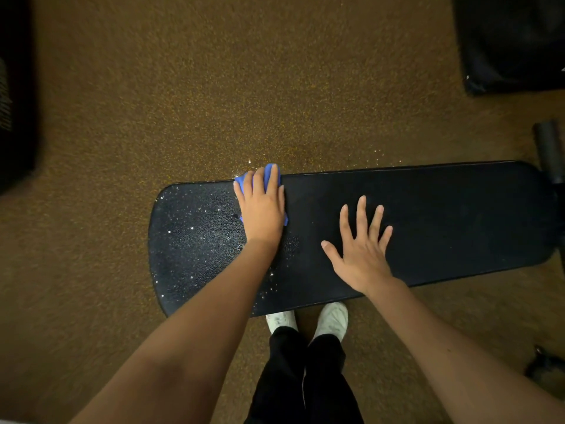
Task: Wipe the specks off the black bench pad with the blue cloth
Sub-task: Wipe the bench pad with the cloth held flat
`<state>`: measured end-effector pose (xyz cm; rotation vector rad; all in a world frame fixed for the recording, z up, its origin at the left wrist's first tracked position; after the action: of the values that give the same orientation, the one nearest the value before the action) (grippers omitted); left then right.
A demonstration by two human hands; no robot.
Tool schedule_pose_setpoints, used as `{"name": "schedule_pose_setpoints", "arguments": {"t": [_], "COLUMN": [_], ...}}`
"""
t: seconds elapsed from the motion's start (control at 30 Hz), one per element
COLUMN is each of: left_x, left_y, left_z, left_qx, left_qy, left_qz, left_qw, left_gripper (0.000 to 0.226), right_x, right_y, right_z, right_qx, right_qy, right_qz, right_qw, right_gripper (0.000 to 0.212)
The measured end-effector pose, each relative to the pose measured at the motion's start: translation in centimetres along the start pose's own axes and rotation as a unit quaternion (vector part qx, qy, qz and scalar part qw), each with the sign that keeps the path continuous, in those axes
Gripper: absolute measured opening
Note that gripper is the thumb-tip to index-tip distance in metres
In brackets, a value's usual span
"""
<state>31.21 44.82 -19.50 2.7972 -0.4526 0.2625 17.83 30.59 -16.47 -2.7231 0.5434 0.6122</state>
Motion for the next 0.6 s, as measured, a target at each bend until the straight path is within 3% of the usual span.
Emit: {"name": "schedule_pose_setpoints", "arguments": {"t": [0.2,0.37,0.43,0.5,0.6], "left_x": [-1.7,-0.4,0.1,-0.3,-2.9], "left_y": [-0.4,-1.9,-1.2,-0.3,-0.1], "left_z": [-0.8,-0.6,-0.3,-0.4,-0.9], "left_qx": [-0.011,0.003,0.002,-0.026,-0.052], "left_qy": [-0.013,0.010,0.004,-0.006,-0.039], "left_qz": [0.201,0.050,0.050,0.108,0.290], "left_qw": [0.979,0.999,0.999,0.994,0.955], "left_gripper": [0.045,0.042,0.041,0.041,0.042], "right_x": [-0.1,-0.4,-0.4,-0.5,-0.8], "right_y": [-0.3,-0.7,-0.6,-0.4,-0.4], "right_z": [0.4,-0.3,-0.4,-0.5,-0.4], "right_qx": [-0.023,-0.016,-0.016,-0.021,-0.028], "right_qy": [0.023,0.062,0.068,0.071,0.067], "right_qz": [0.007,0.024,0.024,0.022,0.024], "right_qw": [0.999,0.998,0.997,0.997,0.997], "right_gripper": [0.080,0.068,0.067,0.070,0.073]}}
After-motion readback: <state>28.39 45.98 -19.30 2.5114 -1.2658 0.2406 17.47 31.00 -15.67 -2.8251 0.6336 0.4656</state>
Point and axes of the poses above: each hand's wrist, its own x-axis towards the middle knuckle, its own z-axis out of the palm, y = z × x, the point moved 2 cm from there along x, towards the middle knuckle, and after that the axes turned 11 degrees about y, right-handed, at the moved point
